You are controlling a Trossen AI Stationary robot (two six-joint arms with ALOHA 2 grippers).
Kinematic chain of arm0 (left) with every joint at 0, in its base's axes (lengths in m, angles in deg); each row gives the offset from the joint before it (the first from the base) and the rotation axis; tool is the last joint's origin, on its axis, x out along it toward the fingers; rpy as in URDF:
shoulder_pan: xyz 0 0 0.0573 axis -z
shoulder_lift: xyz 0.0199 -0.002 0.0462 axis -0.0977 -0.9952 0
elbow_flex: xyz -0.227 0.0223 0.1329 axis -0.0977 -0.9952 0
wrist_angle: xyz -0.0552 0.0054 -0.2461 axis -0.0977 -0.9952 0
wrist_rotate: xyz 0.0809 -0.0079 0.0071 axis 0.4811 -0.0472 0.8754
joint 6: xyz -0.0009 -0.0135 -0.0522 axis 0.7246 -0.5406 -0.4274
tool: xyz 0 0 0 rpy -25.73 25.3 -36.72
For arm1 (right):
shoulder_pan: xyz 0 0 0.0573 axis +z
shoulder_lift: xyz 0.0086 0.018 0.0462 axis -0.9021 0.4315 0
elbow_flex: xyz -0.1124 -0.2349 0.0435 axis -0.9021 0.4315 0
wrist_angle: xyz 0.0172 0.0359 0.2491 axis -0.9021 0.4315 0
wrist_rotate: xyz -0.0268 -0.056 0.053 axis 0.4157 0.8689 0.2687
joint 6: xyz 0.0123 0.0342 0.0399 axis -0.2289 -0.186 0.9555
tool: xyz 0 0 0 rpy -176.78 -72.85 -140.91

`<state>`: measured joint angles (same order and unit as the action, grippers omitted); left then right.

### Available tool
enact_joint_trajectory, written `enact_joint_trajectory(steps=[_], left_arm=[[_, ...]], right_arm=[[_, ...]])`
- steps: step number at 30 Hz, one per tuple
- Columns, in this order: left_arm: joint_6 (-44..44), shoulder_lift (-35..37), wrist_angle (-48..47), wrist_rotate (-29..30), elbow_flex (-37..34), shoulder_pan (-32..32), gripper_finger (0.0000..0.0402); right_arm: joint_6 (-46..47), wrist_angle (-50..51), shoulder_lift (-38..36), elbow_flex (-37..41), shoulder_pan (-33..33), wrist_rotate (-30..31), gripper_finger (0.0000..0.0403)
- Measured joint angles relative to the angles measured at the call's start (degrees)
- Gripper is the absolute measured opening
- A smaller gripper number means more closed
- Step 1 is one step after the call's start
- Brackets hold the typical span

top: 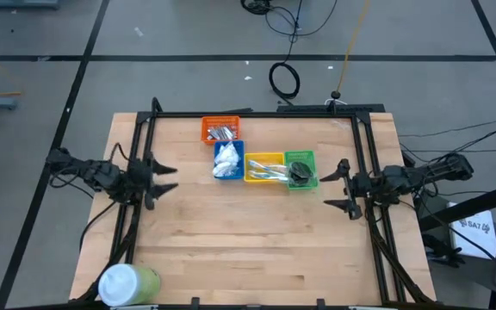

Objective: Pick & Place Travel size toiletries
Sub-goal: Return to Home position

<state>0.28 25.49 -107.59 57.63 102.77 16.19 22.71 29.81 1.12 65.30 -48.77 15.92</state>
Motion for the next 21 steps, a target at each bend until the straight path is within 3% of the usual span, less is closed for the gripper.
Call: enact_joint_trajectory(steps=[3, 6, 9, 15, 21], left_arm=[[5.0, 0.0, 10.3, -5.9, -3.6, 0.0, 0.0239], [9.7, 0.0, 17.3, -7.9, -7.0, -0.1, 0.0239], [10.4, 0.0, 19.7, -9.3, -8.9, -1.5, 0.0239], [8.6, 0.0, 23.1, -22.2, -13.6, -7.9, 0.0239], [6.1, 0.0, 22.6, -34.6, -15.8, -15.5, 0.0239]], right_arm=[[-0.3, 0.2, -4.2, 1.3, 0.0, -1.4, 0.0313], [-0.9, 0.8, -8.0, 1.8, 0.0, -4.9, 0.0315], [-1.2, 1.6, -10.6, 2.0, 0.0, -7.2, 0.0317], [-1.2, 2.4, -10.5, 2.4, 0.0, -7.7, 0.0316], [-2.0, -2.3, -10.4, 7.9, 0.0, -18.9, 0.0315]])
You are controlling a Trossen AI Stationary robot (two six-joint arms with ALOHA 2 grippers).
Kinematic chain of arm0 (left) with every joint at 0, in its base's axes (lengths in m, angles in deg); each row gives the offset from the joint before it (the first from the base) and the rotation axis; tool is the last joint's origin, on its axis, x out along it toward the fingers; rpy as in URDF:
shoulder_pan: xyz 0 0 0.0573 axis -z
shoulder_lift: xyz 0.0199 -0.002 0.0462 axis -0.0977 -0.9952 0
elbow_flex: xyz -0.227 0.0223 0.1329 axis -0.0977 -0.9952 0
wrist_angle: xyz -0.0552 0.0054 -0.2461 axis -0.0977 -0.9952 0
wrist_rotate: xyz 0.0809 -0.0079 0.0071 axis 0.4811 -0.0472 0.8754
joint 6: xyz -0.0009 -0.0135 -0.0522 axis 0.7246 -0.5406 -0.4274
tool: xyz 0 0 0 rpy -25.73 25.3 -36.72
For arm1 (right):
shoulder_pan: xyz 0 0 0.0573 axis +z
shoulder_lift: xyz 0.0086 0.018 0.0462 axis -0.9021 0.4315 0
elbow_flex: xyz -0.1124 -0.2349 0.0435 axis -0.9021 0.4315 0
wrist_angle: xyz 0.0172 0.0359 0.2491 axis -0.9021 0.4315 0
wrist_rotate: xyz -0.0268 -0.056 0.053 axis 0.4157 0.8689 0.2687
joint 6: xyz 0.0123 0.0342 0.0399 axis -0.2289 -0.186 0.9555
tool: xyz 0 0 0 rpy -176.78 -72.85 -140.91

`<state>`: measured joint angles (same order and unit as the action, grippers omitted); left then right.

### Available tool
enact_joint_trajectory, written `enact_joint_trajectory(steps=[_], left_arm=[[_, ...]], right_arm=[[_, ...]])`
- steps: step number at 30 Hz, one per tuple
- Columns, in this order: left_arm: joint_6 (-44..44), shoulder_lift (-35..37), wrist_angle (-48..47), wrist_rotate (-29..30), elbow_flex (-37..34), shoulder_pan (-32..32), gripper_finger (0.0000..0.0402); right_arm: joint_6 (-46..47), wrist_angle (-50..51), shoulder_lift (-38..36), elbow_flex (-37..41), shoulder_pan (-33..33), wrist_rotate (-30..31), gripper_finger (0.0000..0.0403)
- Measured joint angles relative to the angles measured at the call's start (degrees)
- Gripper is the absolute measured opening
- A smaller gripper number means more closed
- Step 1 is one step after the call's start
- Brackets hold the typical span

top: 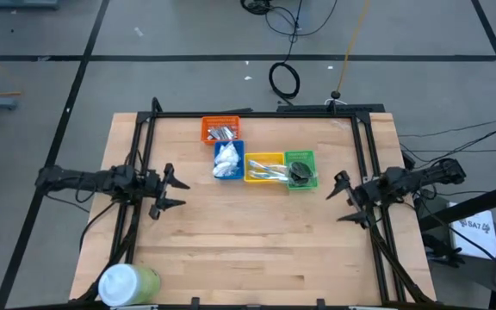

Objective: Pick & Place Travel size toiletries
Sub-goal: Return to Home position

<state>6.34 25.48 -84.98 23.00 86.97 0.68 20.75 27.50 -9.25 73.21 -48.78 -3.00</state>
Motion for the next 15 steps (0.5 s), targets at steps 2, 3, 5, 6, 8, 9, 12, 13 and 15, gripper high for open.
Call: enact_joint_trajectory(steps=[2, 3, 5, 6, 8, 9, 12, 13, 15], left_arm=[[0.1, 0.0, 0.7, -2.4, 0.0, -2.5, 0.0239], [0.5, 0.0, 0.8, -3.6, 0.1, -3.7, 0.0239], [2.3, 0.0, 0.9, -4.2, 0.1, -6.1, 0.0239], [3.1, 0.0, 1.4, -3.9, 0.1, -7.1, 0.0239], [4.5, -0.1, 1.2, -2.3, 0.1, -8.6, 0.0239], [4.9, -0.1, 0.7, -1.4, 0.1, -9.2, 0.0239], [2.2, -0.2, 0.8, 1.0, 0.1, -10.1, 0.0239], [1.1, -0.2, 0.9, 1.6, 0.1, -10.2, 0.0239], [0.6, -0.2, 0.6, 2.4, 0.1, -10.2, 0.0239]], right_arm=[[0.1, -7.1, -0.1, 2.3, -0.1, 0.1, 0.0314], [0.1, -7.3, 0.0, 2.3, -0.2, 0.8, 0.0314], [0.8, -4.3, 0.8, 2.3, -0.1, 4.7, 0.0314], [1.0, -5.0, 1.0, 2.3, -0.2, 6.9, 0.0314], [1.2, -5.6, 0.9, 2.4, -0.2, 9.7, 0.0315], [1.2, -6.3, 1.0, 2.4, -0.2, 10.9, 0.0315], [1.8, -3.9, 1.5, 2.5, -0.2, 11.9, 0.0314], [1.8, -3.0, 1.5, 2.5, -0.2, 11.7, 0.0313], [2.0, -1.3, 1.7, 2.5, -0.2, 11.6, 0.0314]])
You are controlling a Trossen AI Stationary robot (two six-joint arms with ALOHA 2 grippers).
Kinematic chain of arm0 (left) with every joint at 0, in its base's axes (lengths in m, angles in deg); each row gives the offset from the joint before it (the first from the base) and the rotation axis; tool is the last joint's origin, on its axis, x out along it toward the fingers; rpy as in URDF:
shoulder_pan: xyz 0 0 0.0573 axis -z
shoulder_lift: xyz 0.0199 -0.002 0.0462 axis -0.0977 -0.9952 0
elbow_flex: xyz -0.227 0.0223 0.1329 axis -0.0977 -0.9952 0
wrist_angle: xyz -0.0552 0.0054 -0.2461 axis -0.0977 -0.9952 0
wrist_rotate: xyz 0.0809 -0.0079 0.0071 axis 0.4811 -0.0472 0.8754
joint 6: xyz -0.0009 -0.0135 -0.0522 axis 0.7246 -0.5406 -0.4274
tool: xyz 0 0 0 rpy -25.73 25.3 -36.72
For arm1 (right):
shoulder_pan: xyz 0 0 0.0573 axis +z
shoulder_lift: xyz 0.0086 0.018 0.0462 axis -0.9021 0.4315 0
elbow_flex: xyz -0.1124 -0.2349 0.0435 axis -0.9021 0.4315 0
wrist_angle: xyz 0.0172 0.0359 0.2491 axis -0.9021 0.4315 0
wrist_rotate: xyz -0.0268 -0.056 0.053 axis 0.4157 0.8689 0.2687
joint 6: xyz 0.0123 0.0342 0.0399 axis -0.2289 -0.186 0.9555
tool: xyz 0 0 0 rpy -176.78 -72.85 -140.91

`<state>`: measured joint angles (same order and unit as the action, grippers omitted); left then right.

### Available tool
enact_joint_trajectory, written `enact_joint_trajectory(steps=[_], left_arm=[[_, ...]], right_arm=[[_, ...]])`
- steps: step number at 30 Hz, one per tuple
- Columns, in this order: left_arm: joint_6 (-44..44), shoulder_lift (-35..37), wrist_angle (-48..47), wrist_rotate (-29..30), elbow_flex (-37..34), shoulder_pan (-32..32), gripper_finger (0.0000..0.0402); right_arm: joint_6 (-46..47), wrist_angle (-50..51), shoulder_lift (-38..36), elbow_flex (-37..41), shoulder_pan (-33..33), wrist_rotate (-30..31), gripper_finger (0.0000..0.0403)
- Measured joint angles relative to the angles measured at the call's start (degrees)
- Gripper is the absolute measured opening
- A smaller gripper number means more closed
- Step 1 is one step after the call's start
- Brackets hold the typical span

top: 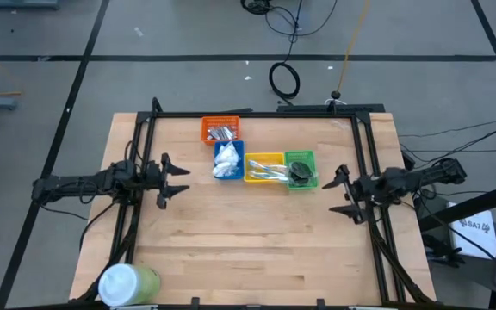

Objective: Pick & Place Travel size toiletries
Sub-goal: Return to Home position

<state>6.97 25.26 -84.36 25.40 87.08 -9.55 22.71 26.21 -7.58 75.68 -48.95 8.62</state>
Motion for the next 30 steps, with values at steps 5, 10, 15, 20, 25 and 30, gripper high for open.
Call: enact_joint_trajectory(steps=[5, 10, 15, 20, 25, 30], left_arm=[[-0.1, 0.0, 0.0, 0.2, 0.0, 0.0, 0.0239], [-0.1, 0.0, 0.0, 0.2, 0.0, 0.0, 0.0239], [0.0, 0.0, 0.0, 0.2, 0.0, 0.0, 0.0239], [-0.1, 0.0, 0.0, 0.2, 0.0, 0.0, 0.0239], [0.0, 0.0, 0.0, 0.3, 0.0, 0.0, 0.0239], [0.0, 0.0, 0.0, 0.3, 0.0, 0.0, 0.0239]], right_arm=[[6.6, 2.0, 0.7, 0.0, 0.0, 0.1, 0.0315], [6.5, 2.0, 0.8, 0.1, 0.0, 0.1, 0.0314], [6.3, 2.0, 0.8, 0.1, 0.0, 0.1, 0.0315], [6.3, 2.0, 0.8, 0.1, 0.0, 0.1, 0.0314], [6.3, 2.0, 0.8, 0.1, 0.0, 0.1, 0.0314], [6.3, 2.0, 0.8, 0.1, 0.0, 0.1, 0.0315]])
